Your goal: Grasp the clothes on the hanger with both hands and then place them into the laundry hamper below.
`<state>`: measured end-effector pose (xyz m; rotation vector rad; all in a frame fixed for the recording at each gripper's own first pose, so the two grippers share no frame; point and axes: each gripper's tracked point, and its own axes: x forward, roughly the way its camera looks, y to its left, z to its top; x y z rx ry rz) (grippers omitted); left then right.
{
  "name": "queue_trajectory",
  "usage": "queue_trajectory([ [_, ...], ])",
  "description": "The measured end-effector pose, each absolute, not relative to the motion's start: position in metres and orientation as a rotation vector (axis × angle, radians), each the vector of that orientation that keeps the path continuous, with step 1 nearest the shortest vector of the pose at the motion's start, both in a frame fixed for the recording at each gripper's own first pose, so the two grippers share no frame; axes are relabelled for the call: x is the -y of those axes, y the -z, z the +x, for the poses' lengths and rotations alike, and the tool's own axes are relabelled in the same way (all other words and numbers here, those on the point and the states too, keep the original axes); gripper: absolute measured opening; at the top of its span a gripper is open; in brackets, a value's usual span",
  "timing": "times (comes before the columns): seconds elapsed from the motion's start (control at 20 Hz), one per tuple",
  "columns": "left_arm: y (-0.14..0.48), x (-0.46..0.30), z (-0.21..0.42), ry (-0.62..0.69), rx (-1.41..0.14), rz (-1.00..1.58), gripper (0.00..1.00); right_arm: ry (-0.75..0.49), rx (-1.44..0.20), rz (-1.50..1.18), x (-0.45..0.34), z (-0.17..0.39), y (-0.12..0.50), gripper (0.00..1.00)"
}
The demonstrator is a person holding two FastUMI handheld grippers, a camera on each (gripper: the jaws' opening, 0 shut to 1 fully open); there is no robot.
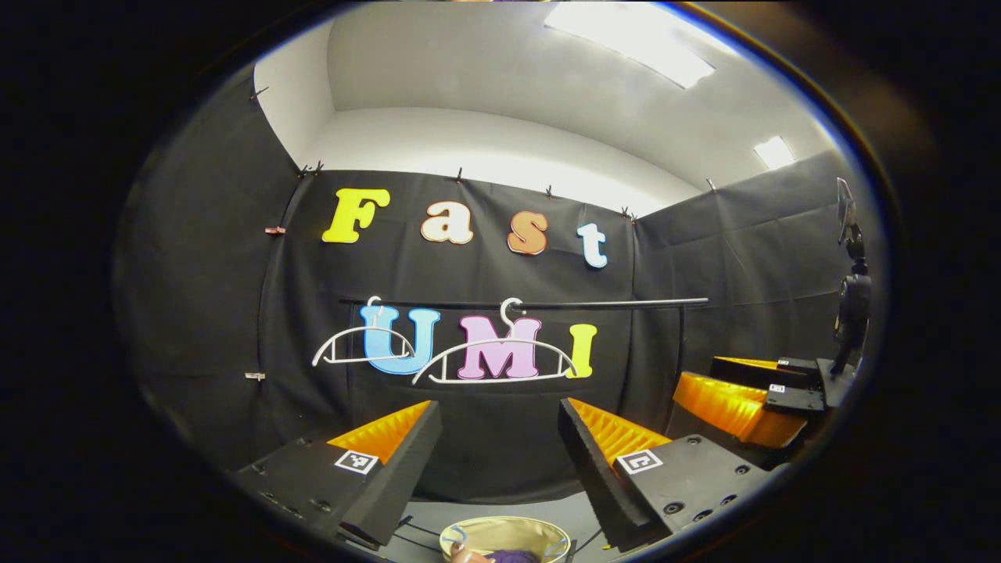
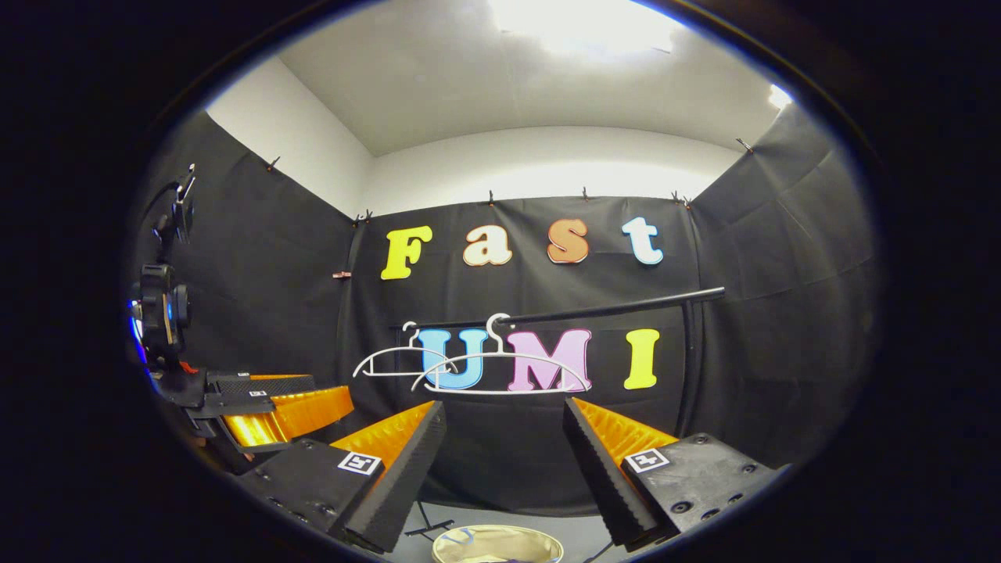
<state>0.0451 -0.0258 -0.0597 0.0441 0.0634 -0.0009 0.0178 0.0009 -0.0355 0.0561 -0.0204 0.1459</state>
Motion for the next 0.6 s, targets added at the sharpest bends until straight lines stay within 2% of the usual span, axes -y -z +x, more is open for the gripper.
queue_trajectory([
  [0.05,0.059,0.03,0.047,0.0,-0.061,0.036,0.92,-0.152,0.025,0.057,0.001,0.018,0.032,0.94],
  [0.1,0.056,0.034,0.047,-0.002,-0.054,0.027,0.97,-0.156,0.031,0.055,0.004,0.017,0.03,0.94],
  [0.15,0.054,0.037,0.047,-0.005,-0.047,0.021,0.95,-0.16,0.038,0.051,0.008,0.016,0.027,0.94],
  [0.2,0.053,0.039,0.047,-0.011,-0.045,0.02,0.95,-0.166,0.038,0.049,0.01,0.016,0.026,0.99],
  [0.25,0.051,0.04,0.048,-0.017,-0.043,0.02,0.95,-0.173,0.032,0.052,0.011,0.015,0.028,0.96],
  [0.3,0.05,0.043,0.048,-0.019,-0.04,0.021,0.92,-0.18,0.03,0.056,0.011,0.014,0.028,0.99],
  [0.5,0.05,0.049,0.046,-0.03,-0.041,0.032,0.95,-0.194,0.036,0.054,0.015,0.012,0.024,0.96],
  [0.55,0.051,0.05,0.046,-0.03,-0.045,0.031,0.92,-0.199,0.037,0.054,0.014,0.011,0.024,0.99],
  [0.6,0.052,0.052,0.045,-0.03,-0.048,0.028,0.95,-0.204,0.035,0.056,0.013,0.011,0.023,0.96],
])
